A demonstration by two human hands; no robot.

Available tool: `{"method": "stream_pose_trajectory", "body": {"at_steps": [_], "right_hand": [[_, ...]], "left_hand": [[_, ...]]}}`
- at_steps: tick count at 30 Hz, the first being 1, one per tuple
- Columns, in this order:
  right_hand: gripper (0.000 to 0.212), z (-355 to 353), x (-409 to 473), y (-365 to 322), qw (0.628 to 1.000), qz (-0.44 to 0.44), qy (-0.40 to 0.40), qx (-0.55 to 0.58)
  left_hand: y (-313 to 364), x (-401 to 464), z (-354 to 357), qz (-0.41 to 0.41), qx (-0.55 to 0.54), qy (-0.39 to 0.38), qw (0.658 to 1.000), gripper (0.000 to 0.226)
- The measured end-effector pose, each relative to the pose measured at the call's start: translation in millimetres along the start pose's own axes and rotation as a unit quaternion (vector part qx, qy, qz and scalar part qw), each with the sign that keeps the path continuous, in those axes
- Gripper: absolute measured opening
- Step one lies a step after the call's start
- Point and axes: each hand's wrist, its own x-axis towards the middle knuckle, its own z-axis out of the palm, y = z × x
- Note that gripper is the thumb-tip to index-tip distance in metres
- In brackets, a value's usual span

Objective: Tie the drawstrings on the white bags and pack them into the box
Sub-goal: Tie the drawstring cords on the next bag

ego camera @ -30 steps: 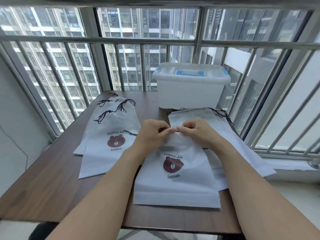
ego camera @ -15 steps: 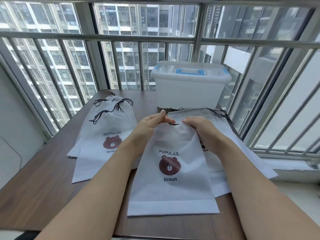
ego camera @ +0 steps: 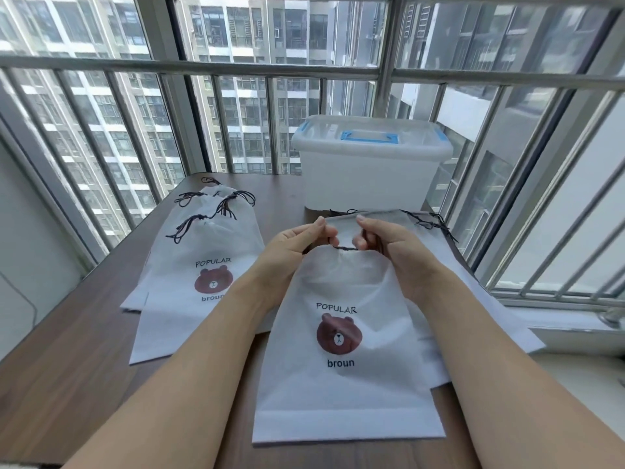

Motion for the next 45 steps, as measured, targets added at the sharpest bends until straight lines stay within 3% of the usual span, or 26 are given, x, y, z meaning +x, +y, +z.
{"method": "stream_pose_trajectory", "body": {"at_steps": [5, 7, 10, 16, 21, 25, 31, 38, 45], "right_hand": [[0.029, 2.8, 4.0, 6.9, 0.984, -0.066, 0.037, -0.162], [0.029, 7.2, 4.7, 8.5, 0.978, -0.067, 0.037, -0.192], [0.009, 8.2, 7.9, 5.5, 0.975, -0.061, 0.059, -0.205], [0.025, 1.5, -3.5, 0.9, 0.911, -0.055, 0.023, -0.407], [0.039, -2.7, -3.1, 1.2, 0.916, -0.076, 0.004, -0.395], [0.054, 0.1, -1.8, 4.6, 0.919, -0.074, -0.005, -0.387], [0.046, -1.0, 5.1, 7.5, 0.935, -0.098, -0.007, -0.342], [0.028, 0.3, 8.2, 10.8, 0.921, -0.172, 0.037, -0.349], [0.006, -3.9, 9.8, 10.2, 0.905, -0.215, 0.028, -0.367]], "left_hand": [[-5.6, 0.2, -0.1, -0.009, 0.054, -0.034, 0.998, 0.029], [-7.2, -0.1, 1.4, -0.005, 0.068, -0.046, 0.997, 0.031], [-7.2, -0.2, 2.4, 0.004, 0.048, -0.013, 0.999, 0.031], [-10.0, 3.0, -1.5, 0.04, 0.096, 0.02, 0.994, 0.029], [-12.8, 5.5, -3.0, 0.081, 0.155, 0.056, 0.983, 0.029], [-17.4, 7.5, -4.6, 0.081, 0.201, 0.014, 0.976, 0.029], [-19.0, 9.3, -7.7, 0.079, 0.248, -0.043, 0.964, 0.028], [-18.4, 9.3, -5.9, 0.083, 0.255, -0.006, 0.963, 0.033], [-19.2, 10.1, -8.3, 0.063, 0.269, -0.009, 0.961, 0.036]]}}
